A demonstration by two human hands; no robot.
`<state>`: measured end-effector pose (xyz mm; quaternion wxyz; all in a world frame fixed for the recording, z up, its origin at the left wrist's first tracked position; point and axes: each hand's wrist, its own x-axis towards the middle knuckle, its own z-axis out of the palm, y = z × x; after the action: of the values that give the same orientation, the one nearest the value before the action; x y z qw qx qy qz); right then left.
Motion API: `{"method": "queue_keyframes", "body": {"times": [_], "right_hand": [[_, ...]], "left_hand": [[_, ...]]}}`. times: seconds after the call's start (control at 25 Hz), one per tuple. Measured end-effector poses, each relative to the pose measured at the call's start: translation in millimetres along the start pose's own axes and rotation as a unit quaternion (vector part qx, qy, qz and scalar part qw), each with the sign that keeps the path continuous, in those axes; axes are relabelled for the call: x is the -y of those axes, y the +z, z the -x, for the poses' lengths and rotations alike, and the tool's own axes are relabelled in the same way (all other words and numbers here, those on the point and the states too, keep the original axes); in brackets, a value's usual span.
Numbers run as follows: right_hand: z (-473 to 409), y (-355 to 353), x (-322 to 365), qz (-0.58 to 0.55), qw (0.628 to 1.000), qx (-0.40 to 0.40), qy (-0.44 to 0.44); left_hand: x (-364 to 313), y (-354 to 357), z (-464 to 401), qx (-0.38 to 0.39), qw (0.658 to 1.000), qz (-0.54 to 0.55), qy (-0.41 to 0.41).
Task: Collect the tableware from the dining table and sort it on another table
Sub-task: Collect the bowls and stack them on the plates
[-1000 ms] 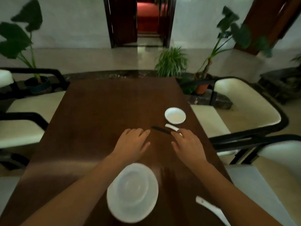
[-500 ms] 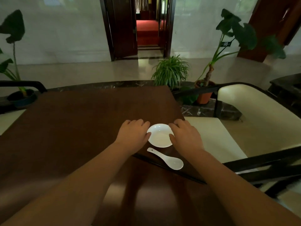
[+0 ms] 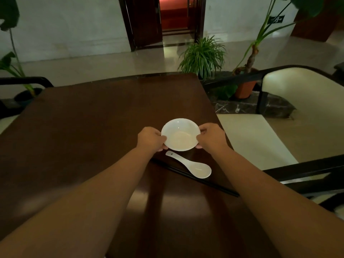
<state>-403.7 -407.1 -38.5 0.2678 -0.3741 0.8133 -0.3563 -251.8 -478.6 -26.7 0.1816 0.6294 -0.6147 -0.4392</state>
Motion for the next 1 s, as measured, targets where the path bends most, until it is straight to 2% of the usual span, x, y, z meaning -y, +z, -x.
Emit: {"method": "queue_keyframes", "body": {"times": [0.16,0.32,0.52,0.64,0.72,0.84,1.0], "right_hand": [[28,-5,20,-0.088,0.996,0.018,0.000],[90,-4,52,-0.173,0.981,0.090,-0.017],[181,15,80,-0.191,0.968,0.161,-0.017],[230,37,89,-0.195,0.957,0.214,0.019],[259,52,90,-0.177,0.956,0.233,0.016],[290,74,88,-0.105,0.962,0.248,-0.037],[308,89,79,-0.017,0.969,0.237,-0.066]], "left_hand": [[4,-37,30,-0.020,0.999,0.038,0.023],[34,-92,89,-0.011,0.997,0.067,0.043],[82,-160,163,-0.006,0.994,0.109,0.017],[115,-197,206,-0.024,0.993,0.113,-0.001],[137,-214,230,-0.041,0.993,0.110,-0.019],[171,-224,254,-0.058,0.992,0.097,-0.050],[202,-219,270,-0.067,0.995,0.064,-0.041]]}}
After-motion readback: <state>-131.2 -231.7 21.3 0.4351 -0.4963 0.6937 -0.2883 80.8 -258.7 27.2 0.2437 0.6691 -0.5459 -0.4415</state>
